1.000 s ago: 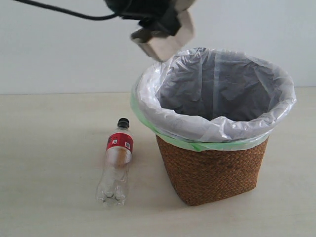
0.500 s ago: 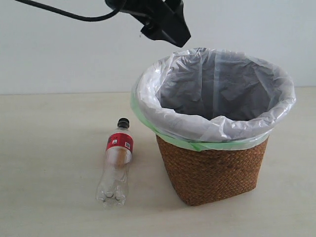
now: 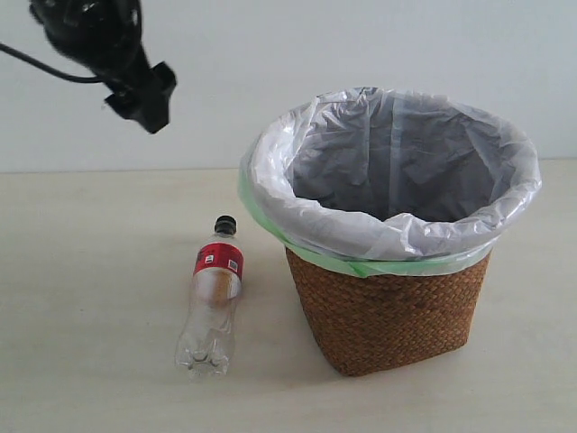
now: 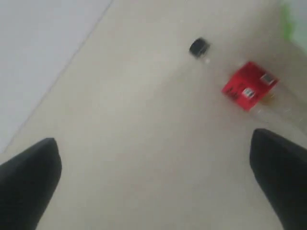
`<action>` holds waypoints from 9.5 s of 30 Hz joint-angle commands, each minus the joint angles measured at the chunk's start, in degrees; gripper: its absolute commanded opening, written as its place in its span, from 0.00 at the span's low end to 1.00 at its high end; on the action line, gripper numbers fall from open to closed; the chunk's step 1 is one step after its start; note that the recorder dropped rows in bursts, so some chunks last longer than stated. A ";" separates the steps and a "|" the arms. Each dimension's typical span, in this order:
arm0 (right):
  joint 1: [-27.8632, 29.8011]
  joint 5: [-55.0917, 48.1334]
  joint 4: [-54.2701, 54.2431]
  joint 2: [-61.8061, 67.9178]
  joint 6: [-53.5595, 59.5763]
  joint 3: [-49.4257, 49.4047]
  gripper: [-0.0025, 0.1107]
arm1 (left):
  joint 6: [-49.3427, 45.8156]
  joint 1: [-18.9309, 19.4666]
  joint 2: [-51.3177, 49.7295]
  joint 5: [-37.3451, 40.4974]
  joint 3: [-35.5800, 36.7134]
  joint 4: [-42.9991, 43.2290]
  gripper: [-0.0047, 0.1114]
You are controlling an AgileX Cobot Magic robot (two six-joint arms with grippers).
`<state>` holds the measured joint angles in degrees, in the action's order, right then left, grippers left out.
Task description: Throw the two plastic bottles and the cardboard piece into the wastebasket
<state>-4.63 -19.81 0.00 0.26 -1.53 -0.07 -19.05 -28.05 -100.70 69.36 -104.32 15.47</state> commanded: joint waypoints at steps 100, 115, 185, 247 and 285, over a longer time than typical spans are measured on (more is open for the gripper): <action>0.35 0.32 0.00 -0.26 0.26 0.07 0.02 | -10.39 2.13 10.07 -18.98 7.22 -42.52 0.82; 0.35 0.42 0.37 -0.26 0.26 0.07 0.02 | -3.26 2.89 10.74 -9.41 7.37 -27.64 0.11; 0.35 0.32 0.00 -0.26 0.26 0.07 0.02 | -1.02 2.89 100.70 -48.59 78.65 -33.69 0.11; 0.35 0.43 0.00 -0.26 0.26 0.07 0.02 | -1.02 34.39 100.70 -54.47 92.60 -14.52 0.11; 0.35 0.43 0.00 -0.26 0.26 0.07 0.02 | 15.23 34.25 100.70 -51.31 104.32 -19.71 0.11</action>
<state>-4.63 -19.81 0.00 0.26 -1.53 -0.07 -4.63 6.17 -0.09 18.23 -0.22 -3.19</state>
